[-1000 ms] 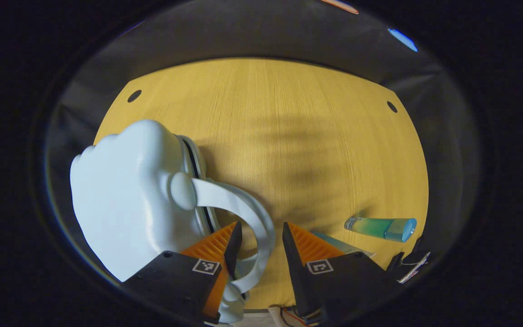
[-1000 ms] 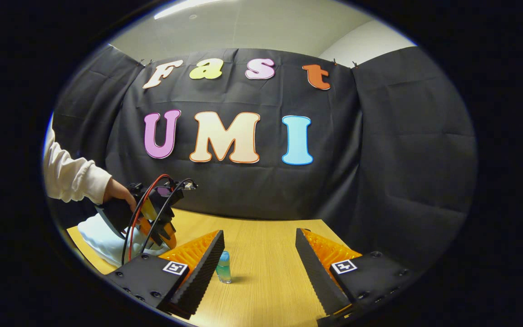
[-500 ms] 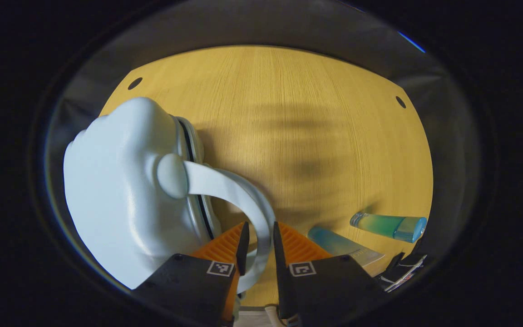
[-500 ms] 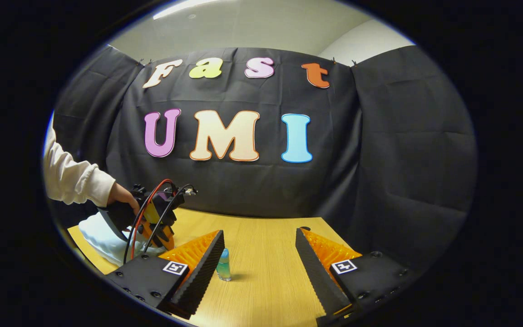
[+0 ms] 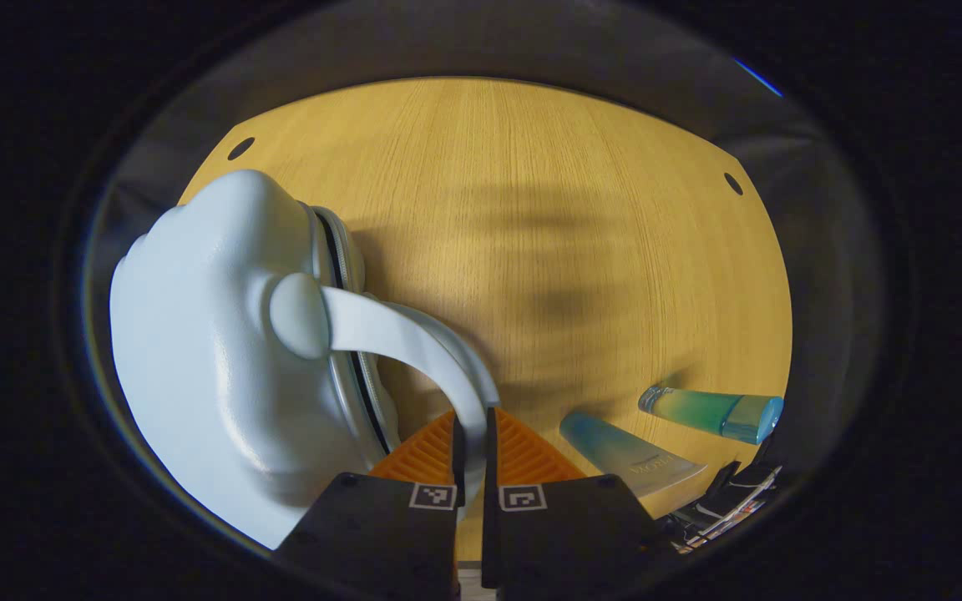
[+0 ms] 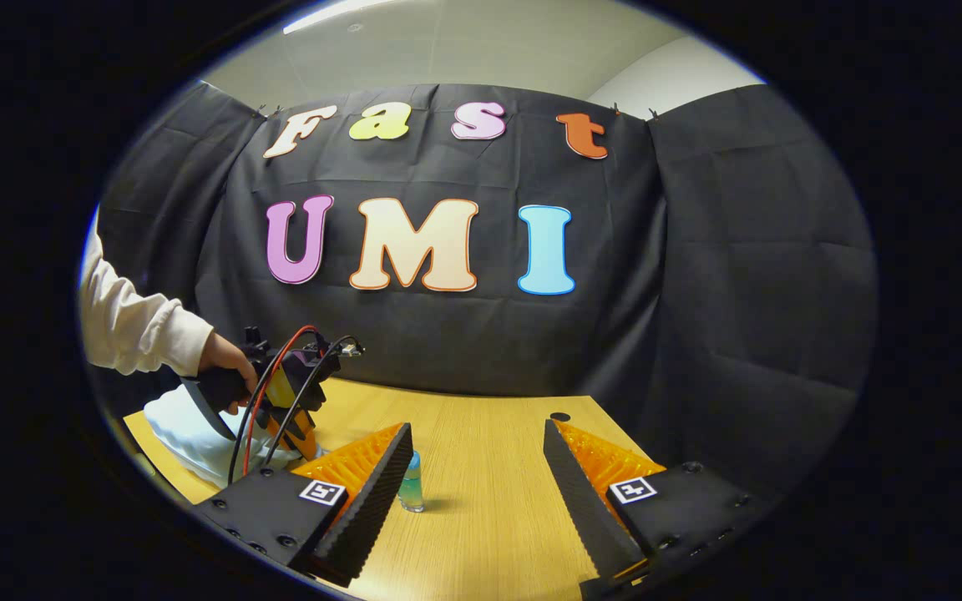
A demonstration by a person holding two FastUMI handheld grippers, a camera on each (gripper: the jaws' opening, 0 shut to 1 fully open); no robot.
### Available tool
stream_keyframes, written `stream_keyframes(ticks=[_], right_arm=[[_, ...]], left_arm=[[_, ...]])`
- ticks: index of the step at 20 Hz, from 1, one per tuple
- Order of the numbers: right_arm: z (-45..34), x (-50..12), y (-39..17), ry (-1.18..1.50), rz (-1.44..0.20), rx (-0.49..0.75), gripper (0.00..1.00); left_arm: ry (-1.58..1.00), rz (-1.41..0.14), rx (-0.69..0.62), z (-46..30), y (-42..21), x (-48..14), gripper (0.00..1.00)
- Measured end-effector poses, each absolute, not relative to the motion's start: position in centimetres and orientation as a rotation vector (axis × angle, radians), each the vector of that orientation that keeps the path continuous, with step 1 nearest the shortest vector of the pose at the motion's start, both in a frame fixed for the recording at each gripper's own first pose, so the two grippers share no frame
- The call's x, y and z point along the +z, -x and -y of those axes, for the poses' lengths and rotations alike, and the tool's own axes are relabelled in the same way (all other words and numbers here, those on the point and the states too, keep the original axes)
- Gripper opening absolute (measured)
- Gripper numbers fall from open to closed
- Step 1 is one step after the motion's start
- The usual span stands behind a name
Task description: First open the suitcase, pack the skin care products into it, and then close the suitcase.
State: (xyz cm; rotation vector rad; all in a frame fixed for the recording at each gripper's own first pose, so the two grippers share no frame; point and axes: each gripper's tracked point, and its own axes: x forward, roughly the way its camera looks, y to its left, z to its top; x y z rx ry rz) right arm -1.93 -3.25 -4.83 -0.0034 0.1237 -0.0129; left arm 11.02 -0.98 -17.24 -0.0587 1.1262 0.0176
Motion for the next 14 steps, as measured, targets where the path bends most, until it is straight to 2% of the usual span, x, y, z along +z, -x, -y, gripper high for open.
stream_keyframes(ticks=[6,14], right_arm=[[2.3,-5.1,1.9,0.008,-0.132,0.011,0.99],[0.1,-4.7,1.9,0.009,-0.123,0.066,0.99]], left_arm=[[0.112,-1.055,-0.014,1.8,-11.4,-14.0,0.03],[0.211,-0.909,-0.062,-0.4,-9.4,-5.2,0.00]])
